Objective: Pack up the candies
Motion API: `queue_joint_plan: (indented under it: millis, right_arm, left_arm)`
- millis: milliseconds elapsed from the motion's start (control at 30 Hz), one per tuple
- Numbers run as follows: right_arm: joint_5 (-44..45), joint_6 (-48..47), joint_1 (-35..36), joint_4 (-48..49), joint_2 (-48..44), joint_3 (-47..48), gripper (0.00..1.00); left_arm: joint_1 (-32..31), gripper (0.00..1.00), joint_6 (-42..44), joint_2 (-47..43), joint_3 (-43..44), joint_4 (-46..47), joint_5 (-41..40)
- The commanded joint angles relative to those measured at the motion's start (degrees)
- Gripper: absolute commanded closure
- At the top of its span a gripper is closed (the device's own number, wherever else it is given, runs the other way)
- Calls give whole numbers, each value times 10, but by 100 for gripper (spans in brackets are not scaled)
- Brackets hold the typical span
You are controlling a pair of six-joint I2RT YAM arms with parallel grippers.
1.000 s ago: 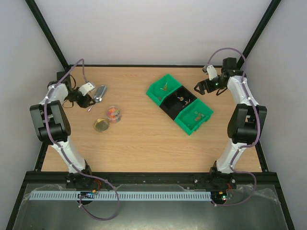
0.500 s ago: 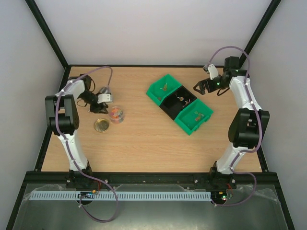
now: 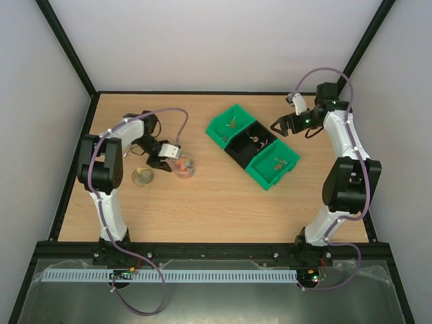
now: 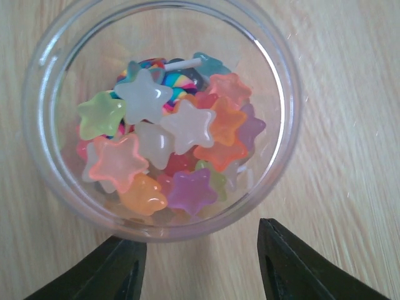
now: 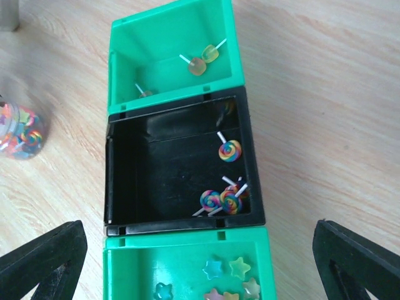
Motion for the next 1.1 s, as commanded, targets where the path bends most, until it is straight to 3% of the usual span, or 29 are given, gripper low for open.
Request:
queue_joint_plan:
  millis: [0,300,600,767,933,1067]
  right_arm:
    - [-33,3,12,-39,-18,-25,0]
    - [-35,-40,76,-27,-63,-125,1]
    - [-44,-190,197,29,-111,-262,5]
    - [-39,-214,245,74,-86,-285,5]
    - [-35,-223,282,106,-42,-281,5]
    - [-29,-228,305,135,-7,-275,5]
  left_arm:
    - [-48,46,17,-29,-25,32,46]
    - [-130,32,-16,-44,-61,93,76]
    - [-175,31,-103,-119,-128,170,125]
    - [-107,31,-214,-187,-147,170,149]
    - [32,30,-316,-252,-167,154,125]
    - [129,30,-342,-297,-186,134,92]
